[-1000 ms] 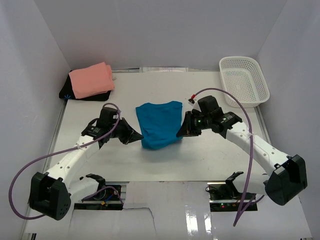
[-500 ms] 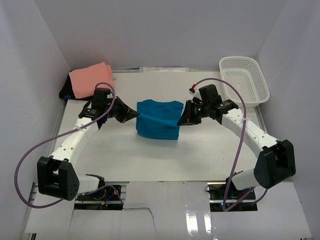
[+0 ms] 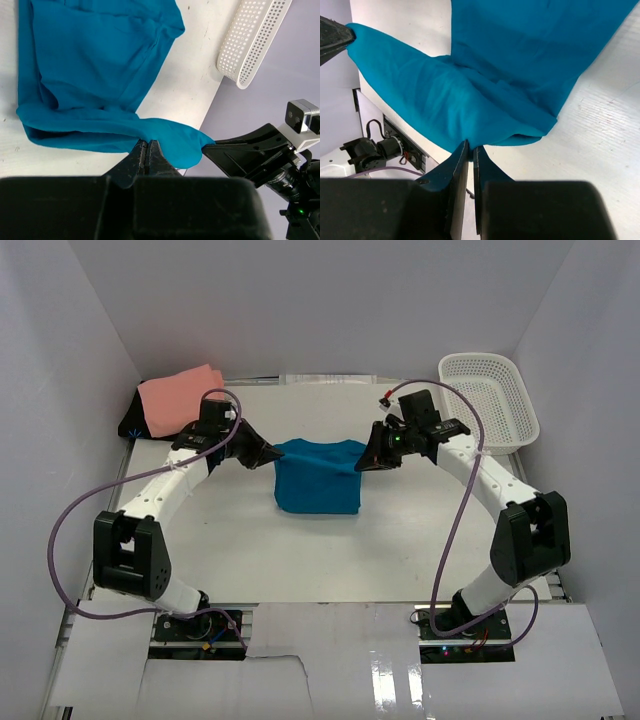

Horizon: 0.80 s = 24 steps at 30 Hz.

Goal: Fold and stack the t-shirts
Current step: Fold the long partially folded tshirt into a neat square

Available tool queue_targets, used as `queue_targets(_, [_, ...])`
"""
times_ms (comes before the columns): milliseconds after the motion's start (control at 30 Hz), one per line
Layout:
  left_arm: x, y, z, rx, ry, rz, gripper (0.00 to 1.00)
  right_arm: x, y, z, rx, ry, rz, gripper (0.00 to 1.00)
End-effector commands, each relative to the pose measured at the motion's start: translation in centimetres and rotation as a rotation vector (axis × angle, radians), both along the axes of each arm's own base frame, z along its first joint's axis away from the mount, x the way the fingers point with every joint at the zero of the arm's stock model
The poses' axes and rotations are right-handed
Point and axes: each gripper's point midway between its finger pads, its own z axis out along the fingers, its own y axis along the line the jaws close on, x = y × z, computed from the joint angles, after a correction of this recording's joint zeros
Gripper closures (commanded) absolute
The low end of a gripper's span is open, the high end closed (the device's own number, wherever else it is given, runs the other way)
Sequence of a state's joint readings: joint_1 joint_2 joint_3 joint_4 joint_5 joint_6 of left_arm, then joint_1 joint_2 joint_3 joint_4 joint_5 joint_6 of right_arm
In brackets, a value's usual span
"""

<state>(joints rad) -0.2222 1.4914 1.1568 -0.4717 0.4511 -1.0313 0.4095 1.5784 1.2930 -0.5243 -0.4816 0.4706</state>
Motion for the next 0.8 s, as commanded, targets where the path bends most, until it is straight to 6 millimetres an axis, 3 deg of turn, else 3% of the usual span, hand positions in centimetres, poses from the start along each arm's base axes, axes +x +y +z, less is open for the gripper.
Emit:
queue_targets(0, [2.1,0.2,1.3,0.011,-0.070,0.006,1.00,1.9,0.1,1.5,0.025,-0.064,0.020,0.88])
queue_targets(333, [6.0,0.0,-1.0,0.032,-0.043,0.018,1.00,6.3,0.3,0.0,0.027,-0.050,0.019,0.88])
queue_targets(767, [9.9,0.5,-2.3,0.048,-0.033,0.055,1.00,11.3,1.1,0.2,0.063,-0.080,0.034,0.86])
